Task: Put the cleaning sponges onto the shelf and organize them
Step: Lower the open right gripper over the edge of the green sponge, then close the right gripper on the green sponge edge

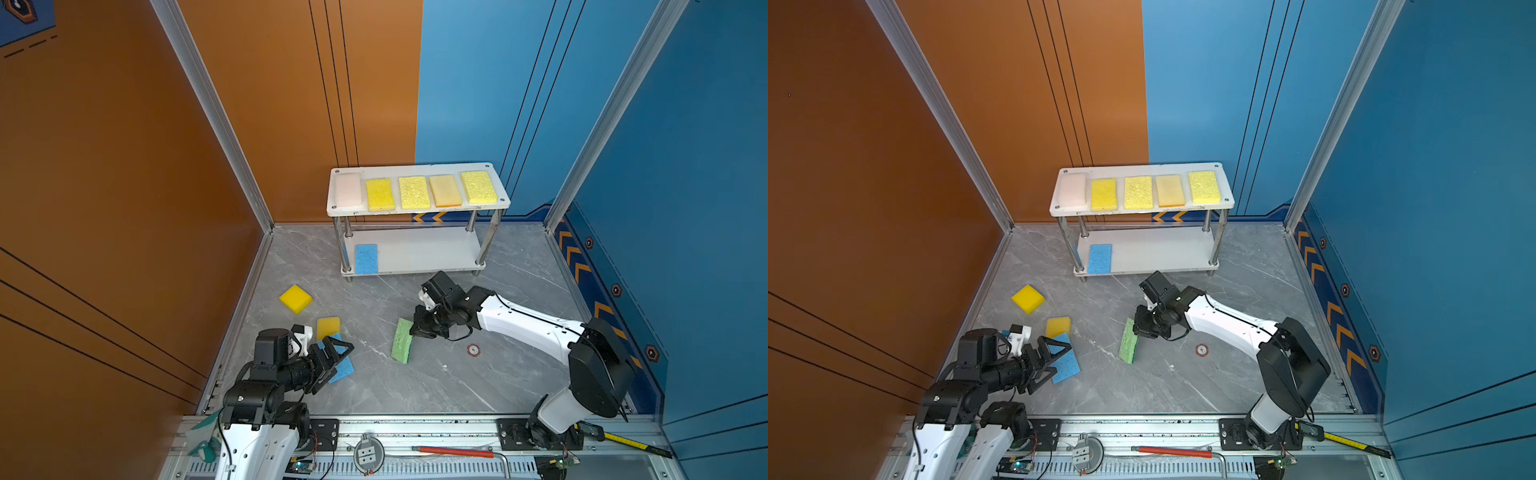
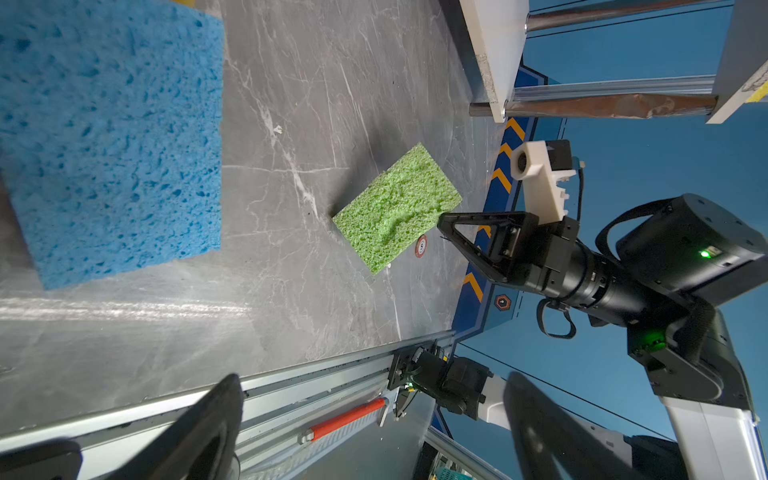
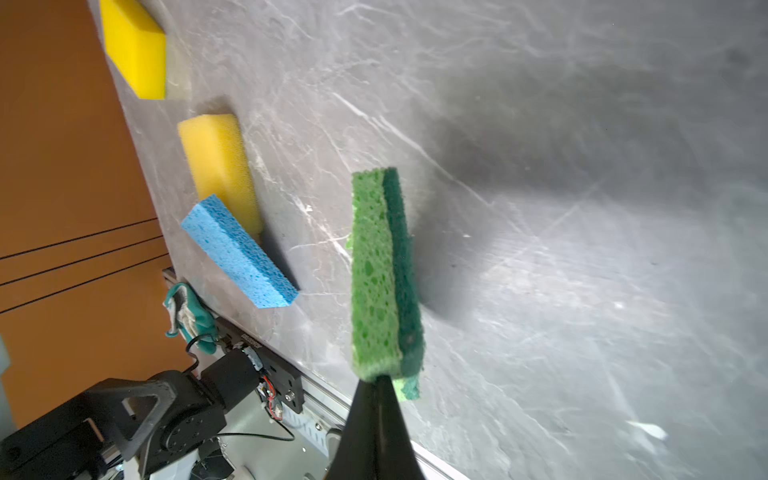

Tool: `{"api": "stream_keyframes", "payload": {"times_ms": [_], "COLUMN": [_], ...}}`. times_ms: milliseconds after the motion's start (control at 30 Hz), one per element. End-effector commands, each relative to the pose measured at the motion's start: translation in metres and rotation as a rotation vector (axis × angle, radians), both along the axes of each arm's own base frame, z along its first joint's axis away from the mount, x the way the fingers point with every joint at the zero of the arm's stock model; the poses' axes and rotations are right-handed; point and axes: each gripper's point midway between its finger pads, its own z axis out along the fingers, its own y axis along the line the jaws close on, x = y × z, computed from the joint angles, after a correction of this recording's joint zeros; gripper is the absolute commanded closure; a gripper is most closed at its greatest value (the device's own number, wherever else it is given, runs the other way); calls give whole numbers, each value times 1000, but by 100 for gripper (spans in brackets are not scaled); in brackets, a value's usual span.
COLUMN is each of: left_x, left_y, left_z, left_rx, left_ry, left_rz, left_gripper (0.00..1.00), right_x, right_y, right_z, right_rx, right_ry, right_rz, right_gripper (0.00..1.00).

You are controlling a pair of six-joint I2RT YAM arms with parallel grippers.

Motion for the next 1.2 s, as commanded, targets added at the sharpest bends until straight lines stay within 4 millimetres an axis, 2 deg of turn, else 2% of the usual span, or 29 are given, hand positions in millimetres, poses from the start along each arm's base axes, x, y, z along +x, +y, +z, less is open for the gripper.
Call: {"api": "stream_keyframes", "payload": {"times_ms": [0,100,233,667,1033,1167], "left_x": [9,10,11,7,6,5], "left_y": [-1,-1,-1,-4,-6,-5], "left_z": [0,-1,1,8,16,16], "left_rx": [-19,-13,-13,-43,-53,-52], "left_ry": [-15,-11,-15,-32,-49,-49], "left_rz": [4,-2,-6,-12,-22,-20], "left_gripper": [2,2,2,2,2,2], "right_x": [-13,-11,-15,-25,-21,-17], "right_y": [-32,-38,-32,-27,-19,-18], "right_z": [-29,-36,-44,-67,-85,-87], "right_rx": [-143,-182,-211,-267,-243,-252], "right_ry": [77,71,73,81,95,87], "right_rz": [44,42,64,24,-24,-28], "right_gripper": [83,68,60,59,59,63]}}
